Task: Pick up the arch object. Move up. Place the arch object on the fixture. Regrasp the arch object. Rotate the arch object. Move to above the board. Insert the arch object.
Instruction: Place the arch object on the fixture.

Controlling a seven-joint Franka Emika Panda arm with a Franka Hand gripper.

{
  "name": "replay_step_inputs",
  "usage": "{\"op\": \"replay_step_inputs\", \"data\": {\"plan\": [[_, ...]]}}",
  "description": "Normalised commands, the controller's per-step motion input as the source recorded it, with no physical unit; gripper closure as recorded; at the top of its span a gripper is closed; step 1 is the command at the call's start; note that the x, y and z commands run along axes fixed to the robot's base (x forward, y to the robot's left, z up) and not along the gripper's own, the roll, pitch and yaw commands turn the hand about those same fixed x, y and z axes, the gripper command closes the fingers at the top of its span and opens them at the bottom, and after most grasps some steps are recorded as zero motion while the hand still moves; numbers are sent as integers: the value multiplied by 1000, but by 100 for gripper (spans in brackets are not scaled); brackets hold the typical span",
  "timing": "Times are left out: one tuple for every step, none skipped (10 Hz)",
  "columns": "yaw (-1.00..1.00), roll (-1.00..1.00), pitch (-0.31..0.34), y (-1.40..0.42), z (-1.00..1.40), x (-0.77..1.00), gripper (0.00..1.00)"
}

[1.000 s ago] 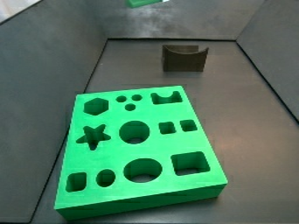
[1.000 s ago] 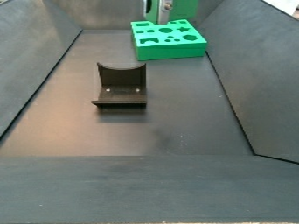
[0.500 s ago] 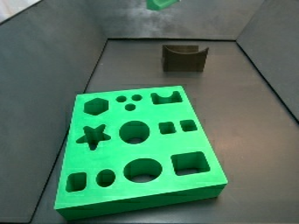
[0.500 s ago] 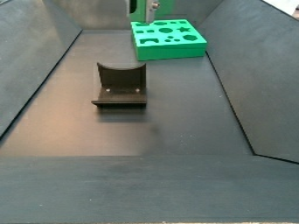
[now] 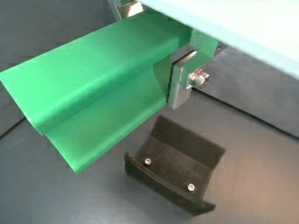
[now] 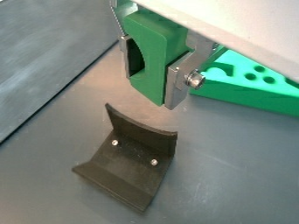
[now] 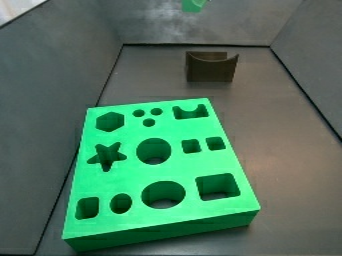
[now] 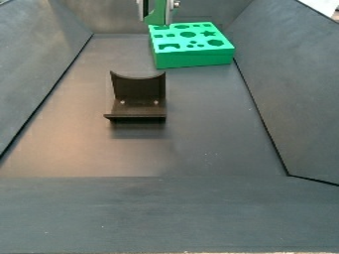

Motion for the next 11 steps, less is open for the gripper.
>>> {"op": "replay_step_inputs", "data": {"plan": [[543,-1000,236,624,-198,682,100],[432,-1000,232,608,-198,679,100],[338,-1000,242,435,-109,635,100],[311,-1000,259,323,-60,589,100],[251,-1000,300,118,-24,468,100],[228,-1000,314,102,-31,417,100],[158,-1000,344,78,-17,317,100],[91,-954,363,68,-10,238,100],[5,-786,329,59,-7,166,100],[-77,-559,269,54,-9,85,100],[-114,-380,210,52,0,65,100]]}}
